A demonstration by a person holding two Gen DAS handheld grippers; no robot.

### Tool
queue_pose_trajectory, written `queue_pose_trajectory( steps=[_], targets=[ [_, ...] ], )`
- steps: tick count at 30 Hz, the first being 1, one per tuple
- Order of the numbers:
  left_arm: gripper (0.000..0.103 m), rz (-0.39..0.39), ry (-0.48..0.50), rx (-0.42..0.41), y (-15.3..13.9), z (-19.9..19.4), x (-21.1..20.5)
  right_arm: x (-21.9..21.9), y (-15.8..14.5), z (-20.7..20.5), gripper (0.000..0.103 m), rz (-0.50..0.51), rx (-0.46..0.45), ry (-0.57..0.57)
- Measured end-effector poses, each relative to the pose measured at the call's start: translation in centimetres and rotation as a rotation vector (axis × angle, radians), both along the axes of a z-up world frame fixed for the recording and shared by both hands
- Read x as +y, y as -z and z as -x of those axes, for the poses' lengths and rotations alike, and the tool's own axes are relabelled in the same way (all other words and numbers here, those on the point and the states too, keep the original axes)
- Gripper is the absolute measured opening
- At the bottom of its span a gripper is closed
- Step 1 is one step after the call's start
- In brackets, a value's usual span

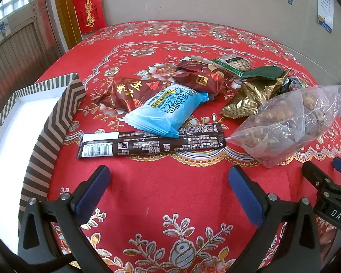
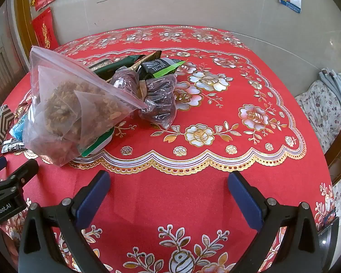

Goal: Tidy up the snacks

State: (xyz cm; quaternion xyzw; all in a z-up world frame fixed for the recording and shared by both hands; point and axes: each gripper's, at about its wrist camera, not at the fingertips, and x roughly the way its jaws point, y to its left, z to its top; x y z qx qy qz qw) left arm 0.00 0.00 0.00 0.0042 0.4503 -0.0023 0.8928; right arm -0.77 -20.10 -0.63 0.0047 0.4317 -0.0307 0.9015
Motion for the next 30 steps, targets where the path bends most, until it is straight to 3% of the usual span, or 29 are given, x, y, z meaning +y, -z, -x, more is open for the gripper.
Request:
queue_pose_trajectory(
  steps=[9, 13, 18, 24, 30],
  targets=[
    [0.103, 0.019, 0.029, -0.016, -0.6, 0.9, 0.5, -0.1, -0.4, 0.8, 0.103, -0.008, 0.013, 0.029],
    [0.103, 0.052, 0.055, -0.09, -3.3, 2.4, 1.6, -0.7, -2.6, 3.4, 0.103, -0.065, -0.043, 0.033],
    [0.103, 0.028, 0.06, -0.2, -8.5, 4.4, 3.4, 0.1, -5.4, 5.1, 0.103, -0.075, -0.135, 0.022],
    [0.103, 0.016, 0.061, -0.29, -11.0, 6.7, 4.7, 1.2, -7.1, 7.3, 0.103, -0.108, -0.193, -0.031],
    [0.103, 0.032, 0.069, -0.316, -11.8, 7.8, 5.7, 2.7, -8.1, 8.4, 0.103, -0.094, -0.234, -0.064]
  ],
)
